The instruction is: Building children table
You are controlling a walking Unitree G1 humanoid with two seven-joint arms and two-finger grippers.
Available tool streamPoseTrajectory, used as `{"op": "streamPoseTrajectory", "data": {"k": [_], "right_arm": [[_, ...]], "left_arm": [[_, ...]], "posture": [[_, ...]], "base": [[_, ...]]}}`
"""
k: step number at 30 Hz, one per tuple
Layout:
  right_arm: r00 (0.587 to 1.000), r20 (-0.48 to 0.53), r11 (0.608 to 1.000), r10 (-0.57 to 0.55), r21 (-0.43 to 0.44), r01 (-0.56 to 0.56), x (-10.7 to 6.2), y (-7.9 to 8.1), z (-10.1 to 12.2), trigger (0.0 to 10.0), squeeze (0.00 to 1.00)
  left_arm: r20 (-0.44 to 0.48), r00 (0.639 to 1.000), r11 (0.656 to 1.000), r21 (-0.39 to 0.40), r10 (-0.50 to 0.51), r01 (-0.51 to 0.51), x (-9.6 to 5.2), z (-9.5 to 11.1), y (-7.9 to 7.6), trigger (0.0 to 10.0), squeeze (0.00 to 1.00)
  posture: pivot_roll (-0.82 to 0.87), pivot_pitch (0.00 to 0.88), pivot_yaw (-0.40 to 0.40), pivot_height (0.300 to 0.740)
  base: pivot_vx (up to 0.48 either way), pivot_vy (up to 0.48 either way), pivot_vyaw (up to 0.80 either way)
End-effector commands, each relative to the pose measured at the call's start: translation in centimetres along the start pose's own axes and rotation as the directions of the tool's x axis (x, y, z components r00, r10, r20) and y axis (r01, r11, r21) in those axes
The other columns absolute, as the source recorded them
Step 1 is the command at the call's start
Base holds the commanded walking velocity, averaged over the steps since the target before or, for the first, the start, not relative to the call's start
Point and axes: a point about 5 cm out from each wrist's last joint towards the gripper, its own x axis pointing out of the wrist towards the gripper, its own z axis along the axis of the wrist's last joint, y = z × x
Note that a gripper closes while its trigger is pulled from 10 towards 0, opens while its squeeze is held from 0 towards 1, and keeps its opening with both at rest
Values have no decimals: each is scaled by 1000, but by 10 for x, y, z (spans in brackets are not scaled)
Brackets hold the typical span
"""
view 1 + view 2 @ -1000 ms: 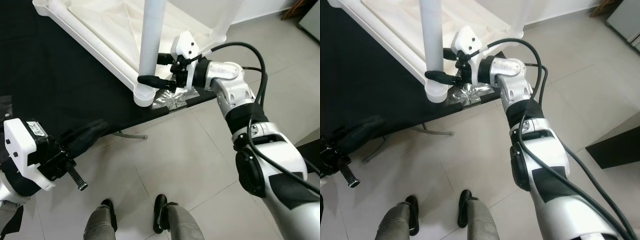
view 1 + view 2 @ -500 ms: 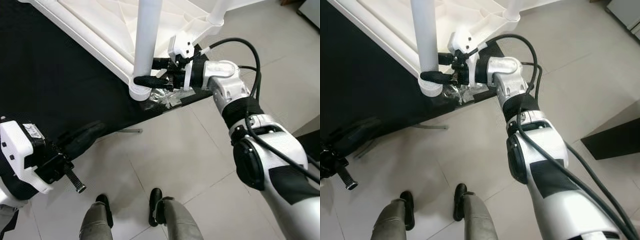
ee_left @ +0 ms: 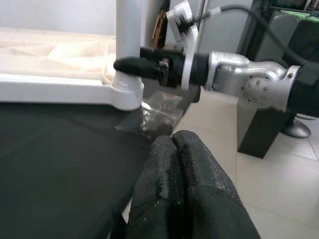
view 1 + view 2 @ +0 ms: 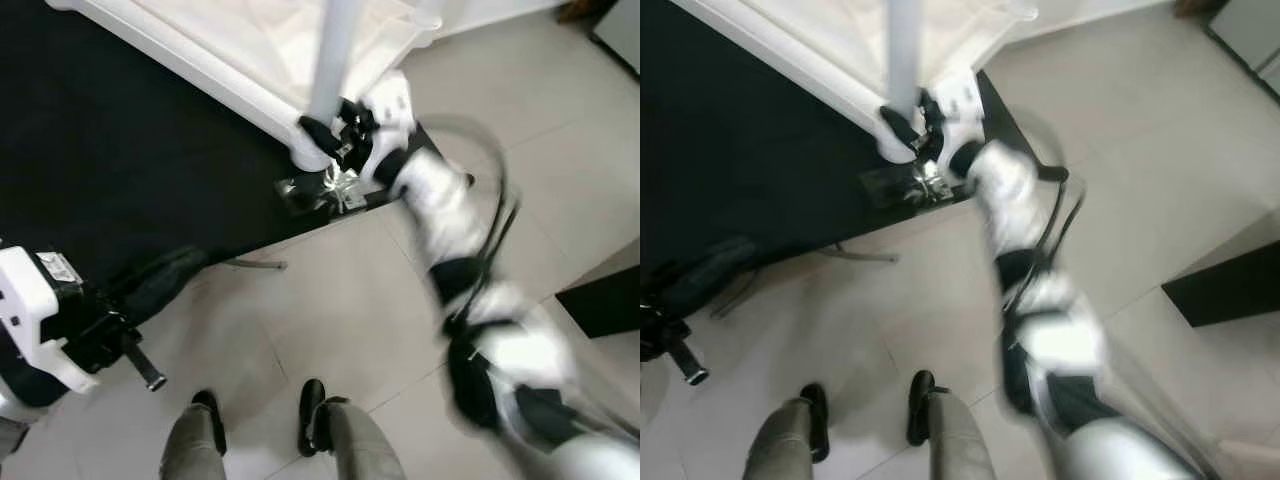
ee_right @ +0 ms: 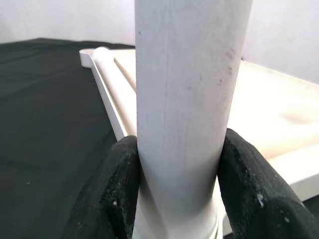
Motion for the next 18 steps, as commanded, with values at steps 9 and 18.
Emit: {"op": "streamPoseTrajectory", "data": {"k": [9, 18], "right_arm": [[995, -72, 998, 68, 6, -68, 0, 27, -12, 10000, 0], [929, 65, 930, 364, -85, -358, 24, 21, 40, 10000, 1000]], "left_arm": [[-16, 1000, 1000, -21, -16, 16, -4, 0, -5, 10000, 0], [-31, 1000, 1000, -5, -2, 2, -7, 2, -2, 10000, 0]], "posture": [[104, 448, -164, 740], [111, 458, -171, 740]], "base": [[0, 0, 0], [0, 0, 0]]}}
